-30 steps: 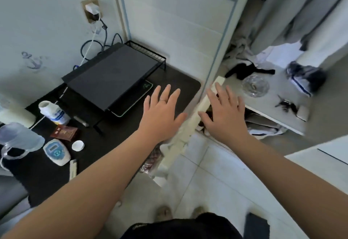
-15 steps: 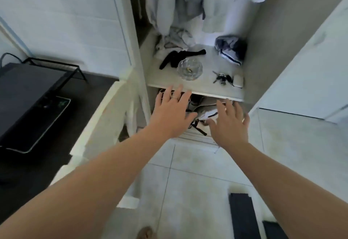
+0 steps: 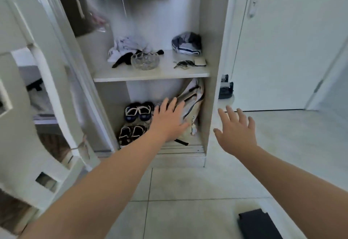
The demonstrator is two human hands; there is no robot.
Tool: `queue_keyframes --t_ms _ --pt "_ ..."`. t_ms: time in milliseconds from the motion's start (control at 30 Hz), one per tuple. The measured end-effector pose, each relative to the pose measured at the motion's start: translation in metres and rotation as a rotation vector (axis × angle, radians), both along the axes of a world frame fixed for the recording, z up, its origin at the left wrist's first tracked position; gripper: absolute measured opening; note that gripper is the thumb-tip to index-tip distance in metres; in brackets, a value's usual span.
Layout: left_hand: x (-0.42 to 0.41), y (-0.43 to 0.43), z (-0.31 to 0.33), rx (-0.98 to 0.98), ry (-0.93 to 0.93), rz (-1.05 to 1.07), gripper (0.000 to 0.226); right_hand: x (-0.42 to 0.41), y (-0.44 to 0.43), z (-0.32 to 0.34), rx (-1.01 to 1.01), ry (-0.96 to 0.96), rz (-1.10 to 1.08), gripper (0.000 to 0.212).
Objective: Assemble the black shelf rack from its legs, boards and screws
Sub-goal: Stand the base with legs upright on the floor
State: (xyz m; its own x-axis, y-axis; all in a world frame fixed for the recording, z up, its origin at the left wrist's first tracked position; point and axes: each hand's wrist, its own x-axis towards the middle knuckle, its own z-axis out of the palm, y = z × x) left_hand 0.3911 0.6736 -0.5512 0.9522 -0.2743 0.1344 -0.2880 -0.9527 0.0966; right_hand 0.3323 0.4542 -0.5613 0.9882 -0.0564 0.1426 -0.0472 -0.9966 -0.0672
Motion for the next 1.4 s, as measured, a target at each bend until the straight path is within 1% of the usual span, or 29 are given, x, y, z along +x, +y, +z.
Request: queue_keyframes --t_ms 100,200,267,333,467,633,700,767,800,900,933,1000,1133,1200,1267,1333,1400 --pt "-0.082 -0.033 0.006 -0.004 -0.009 -0.062 0.077 -0.088 -0.037 0.008 -0.012 -0.012 -0.039 0.067" --pt "-0.161 -0.066 0.018 0.011 0.022 -0.126 0.077 -0.183 -0.069 0.018 0.017 0.003 -0.071 0.068" --pt "-0.214 -0.095 0.029 0.074 0.026 -0.223 0.079 -0.247 -0.095 0.031 0.032 0.018 -0.11 0.069" --pt "-0.255 -0.125 0.038 0.117 0.011 -0.319 0.078 -0.296 -0.119 0.041 0.049 -0.029 -0.158 0.069" --pt "-0.31 -0.184 0.054 0.115 0.051 -0.405 0.079 -0.38 -0.164 0.056 0.097 -0.104 -0.237 0.068" --pt "-0.344 -0.26 0.058 0.091 0.081 -0.449 0.084 -0.45 -0.225 0.058 0.122 -0.142 -0.381 0.069" --pt "-0.348 -0.288 0.056 0.088 0.101 -0.454 0.086 -0.468 -0.247 0.054 0.145 -0.151 -0.449 0.069" --pt "-0.345 -0.317 0.054 0.034 0.149 -0.436 0.088 -0.482 -0.269 0.049 0.163 -0.149 -0.507 0.07" --pt "-0.342 -0.331 0.053 -0.033 0.204 -0.41 0.089 -0.486 -0.279 0.046 0.175 -0.148 -0.535 0.07" --pt "-0.325 -0.37 0.044 -0.319 0.445 -0.289 0.095 -0.493 -0.305 0.035 0.238 -0.162 -0.625 0.073" --pt "-0.317 -0.38 0.04 -0.38 0.498 -0.26 0.097 -0.492 -0.313 0.031 0.272 -0.169 -0.654 0.075" --pt "-0.299 -0.399 0.031 -0.43 0.536 -0.23 0.099 -0.487 -0.327 0.023 0.381 -0.181 -0.711 0.079" --pt "-0.262 -0.427 0.01 -0.479 0.567 -0.211 0.106 -0.465 -0.35 0.004 0.703 -0.198 -0.781 0.079" --pt "-0.243 -0.44 0.0 -0.501 0.58 -0.196 0.107 -0.454 -0.358 -0.008 0.827 -0.215 -0.793 0.072" --pt "-0.226 -0.453 -0.009 -0.53 0.589 -0.19 0.107 -0.445 -0.364 -0.019 0.915 -0.238 -0.819 0.056" --pt "-0.213 -0.466 -0.016 -0.568 0.585 -0.197 0.105 -0.438 -0.368 -0.028 0.959 -0.257 -0.836 0.04" --pt "-0.203 -0.477 -0.023 -0.619 0.582 -0.2 0.094 -0.432 -0.372 -0.035 0.981 -0.272 -0.845 0.029"
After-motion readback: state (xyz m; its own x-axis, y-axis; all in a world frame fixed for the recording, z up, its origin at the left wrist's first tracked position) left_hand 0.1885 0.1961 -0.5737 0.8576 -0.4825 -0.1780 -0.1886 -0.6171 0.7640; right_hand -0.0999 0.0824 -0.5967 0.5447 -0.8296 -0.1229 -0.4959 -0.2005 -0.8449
